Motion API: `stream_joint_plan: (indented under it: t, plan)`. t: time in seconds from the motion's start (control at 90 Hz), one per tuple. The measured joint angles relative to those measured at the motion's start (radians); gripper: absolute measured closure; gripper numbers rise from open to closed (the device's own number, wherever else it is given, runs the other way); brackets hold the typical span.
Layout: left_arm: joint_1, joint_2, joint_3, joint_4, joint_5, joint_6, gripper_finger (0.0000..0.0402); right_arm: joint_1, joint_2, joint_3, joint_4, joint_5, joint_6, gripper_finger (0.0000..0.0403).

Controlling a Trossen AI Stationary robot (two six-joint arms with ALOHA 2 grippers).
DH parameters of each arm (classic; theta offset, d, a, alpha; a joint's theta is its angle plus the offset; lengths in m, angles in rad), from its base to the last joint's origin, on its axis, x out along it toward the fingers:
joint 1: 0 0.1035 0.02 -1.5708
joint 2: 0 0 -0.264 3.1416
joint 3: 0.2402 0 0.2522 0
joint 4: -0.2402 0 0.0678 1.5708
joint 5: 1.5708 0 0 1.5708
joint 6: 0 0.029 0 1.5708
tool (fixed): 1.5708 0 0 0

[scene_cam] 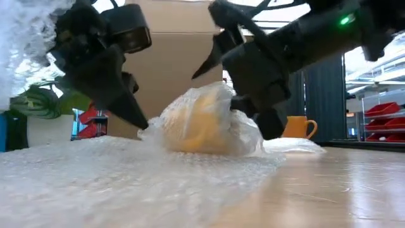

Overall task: Wrap mug
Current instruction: Wrap the yellow mug with the bubble wrap

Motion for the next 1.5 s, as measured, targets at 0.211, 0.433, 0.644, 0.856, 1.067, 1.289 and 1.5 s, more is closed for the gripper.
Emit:
stream_joint_plan:
  t: [0.211,0.433,0.644,0.856,1.067,1.289,1.5]
  plan:
    - [0.012,0.000,0.001,0.157,-0.109,0.101,0.0285,0.015,-0.001,0.000,-0.008,0.015,0.065,0.0162]
    - [0.015,0.000,0.001,0.236,-0.212,0.179,0.0285,0.064,-0.001,0.000,-0.034,0.000,0.277,0.0154]
    - [0.046,0.039,0.001,0.244,-0.259,0.181,0.0285,0.130,-0.002,0.000,-0.087,0.018,0.509,0.0158]
    - [0.072,0.092,0.005,0.273,-0.266,0.178,0.0285,0.179,-0.002,-0.001,-0.122,0.088,0.724,0.0158]
    - [0.072,0.096,0.003,0.274,-0.258,0.181,0.0285,0.226,-0.068,-0.081,-0.139,0.206,0.963,0.0159]
    - [0.072,0.097,0.002,0.276,-0.250,0.181,0.0285,0.247,-0.237,-0.252,-0.139,0.272,1.346,0.0167]
    - [0.071,0.097,0.001,0.281,-0.249,0.181,0.0285,0.092,-0.304,-0.414,-0.131,-0.116,1.940,0.0168]
